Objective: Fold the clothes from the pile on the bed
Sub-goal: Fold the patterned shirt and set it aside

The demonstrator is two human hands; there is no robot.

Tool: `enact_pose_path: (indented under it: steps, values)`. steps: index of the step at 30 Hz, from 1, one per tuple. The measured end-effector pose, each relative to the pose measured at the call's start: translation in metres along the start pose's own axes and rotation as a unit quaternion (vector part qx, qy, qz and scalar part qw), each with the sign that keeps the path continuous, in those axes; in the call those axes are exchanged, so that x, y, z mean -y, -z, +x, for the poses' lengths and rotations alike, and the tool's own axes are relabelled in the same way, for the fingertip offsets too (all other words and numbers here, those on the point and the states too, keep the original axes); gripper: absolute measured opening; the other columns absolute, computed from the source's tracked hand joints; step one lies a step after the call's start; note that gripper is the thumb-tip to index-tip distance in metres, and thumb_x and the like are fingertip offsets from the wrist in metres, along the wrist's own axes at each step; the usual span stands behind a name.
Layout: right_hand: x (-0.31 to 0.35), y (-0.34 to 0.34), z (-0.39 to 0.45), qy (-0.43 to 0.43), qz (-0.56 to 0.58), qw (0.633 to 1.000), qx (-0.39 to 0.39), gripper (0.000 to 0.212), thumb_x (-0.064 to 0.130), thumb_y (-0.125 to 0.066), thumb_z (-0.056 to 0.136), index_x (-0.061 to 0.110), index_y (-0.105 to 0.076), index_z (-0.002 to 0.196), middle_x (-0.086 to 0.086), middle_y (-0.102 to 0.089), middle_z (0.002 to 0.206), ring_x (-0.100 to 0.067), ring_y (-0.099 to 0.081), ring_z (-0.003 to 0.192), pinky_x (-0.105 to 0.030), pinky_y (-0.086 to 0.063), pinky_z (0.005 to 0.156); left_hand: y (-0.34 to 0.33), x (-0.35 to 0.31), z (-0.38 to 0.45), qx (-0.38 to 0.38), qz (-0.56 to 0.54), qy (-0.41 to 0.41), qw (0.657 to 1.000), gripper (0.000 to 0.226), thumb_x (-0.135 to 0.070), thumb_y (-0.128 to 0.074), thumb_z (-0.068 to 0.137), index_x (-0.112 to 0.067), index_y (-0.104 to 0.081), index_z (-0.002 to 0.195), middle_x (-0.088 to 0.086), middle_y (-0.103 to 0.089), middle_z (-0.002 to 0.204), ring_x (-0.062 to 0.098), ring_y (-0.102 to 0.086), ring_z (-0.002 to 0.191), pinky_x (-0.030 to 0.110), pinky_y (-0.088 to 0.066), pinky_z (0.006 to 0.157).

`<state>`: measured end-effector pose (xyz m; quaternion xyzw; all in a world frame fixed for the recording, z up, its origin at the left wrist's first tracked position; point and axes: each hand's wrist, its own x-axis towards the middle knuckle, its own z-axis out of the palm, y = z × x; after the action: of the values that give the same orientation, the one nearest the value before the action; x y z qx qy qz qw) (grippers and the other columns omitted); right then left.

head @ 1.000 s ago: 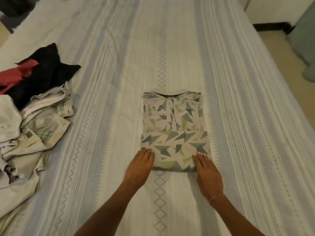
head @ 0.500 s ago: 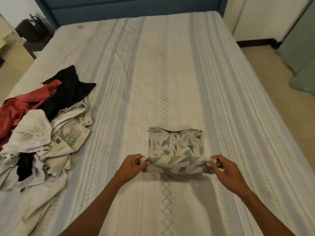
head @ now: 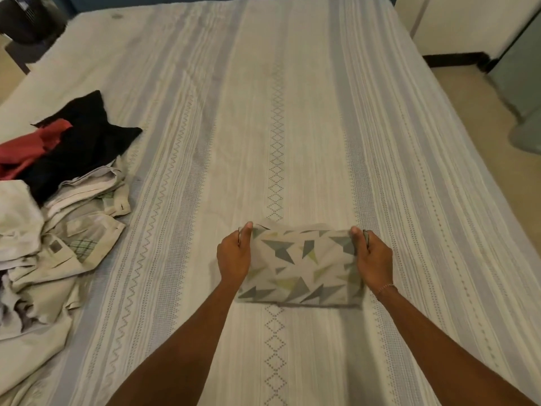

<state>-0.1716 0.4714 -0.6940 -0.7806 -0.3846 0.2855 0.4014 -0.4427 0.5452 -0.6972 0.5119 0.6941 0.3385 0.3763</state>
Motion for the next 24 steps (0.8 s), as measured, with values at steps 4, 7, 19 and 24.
enact_pose_path:
  steps: [4,7,19,24]
  values:
    - [-0.017,-0.024,0.036,-0.010,-0.065,0.997,-0.031,0.060,0.064,-0.043,0.097,0.018,-0.037,0.059,0.001,-0.047,0.056,-0.013,-0.039,0.053,-0.031,-0.029,0.051,-0.024,0.016,0.037,-0.036,0.037,-0.004,0.999,0.064,-0.064,-0.049,0.094,-0.013,-0.042,0.056,0.001,-0.048,0.052,0.015,-0.044,0.052,0.032,-0.036,0.055]
    - [-0.028,-0.039,0.049,-0.016,-0.104,0.994,-0.040,0.062,0.066,-0.039,0.097,0.017,-0.039,0.059,-0.001,-0.049,0.057,-0.016,-0.043,0.054,-0.031,-0.029,0.051,-0.037,0.026,0.050,-0.043,0.104,0.007,0.994,0.062,-0.065,-0.044,0.095,-0.017,-0.042,0.056,-0.001,-0.051,0.055,0.018,-0.051,0.056,0.031,-0.035,0.055]
    - [-0.034,-0.097,-0.009,0.201,-0.377,0.902,0.057,0.067,0.061,-0.037,0.098,0.031,-0.032,0.157,-0.015,-0.010,0.168,-0.043,-0.002,0.153,-0.065,-0.008,0.120,-0.065,0.052,0.014,0.186,0.401,-0.345,0.828,0.065,-0.059,-0.020,0.104,-0.026,-0.018,0.160,0.005,-0.012,0.168,0.022,-0.005,0.156,0.043,-0.005,0.127]
    - [-0.041,-0.107,0.011,0.125,-0.421,0.896,0.069,0.080,0.079,-0.025,0.090,0.042,-0.009,0.160,-0.017,0.011,0.167,-0.052,0.012,0.149,-0.076,-0.003,0.113,-0.075,0.056,0.034,0.187,0.434,-0.322,0.820,0.067,-0.064,-0.019,0.102,-0.033,-0.007,0.161,0.002,0.001,0.169,0.020,0.008,0.155,0.043,0.001,0.126]
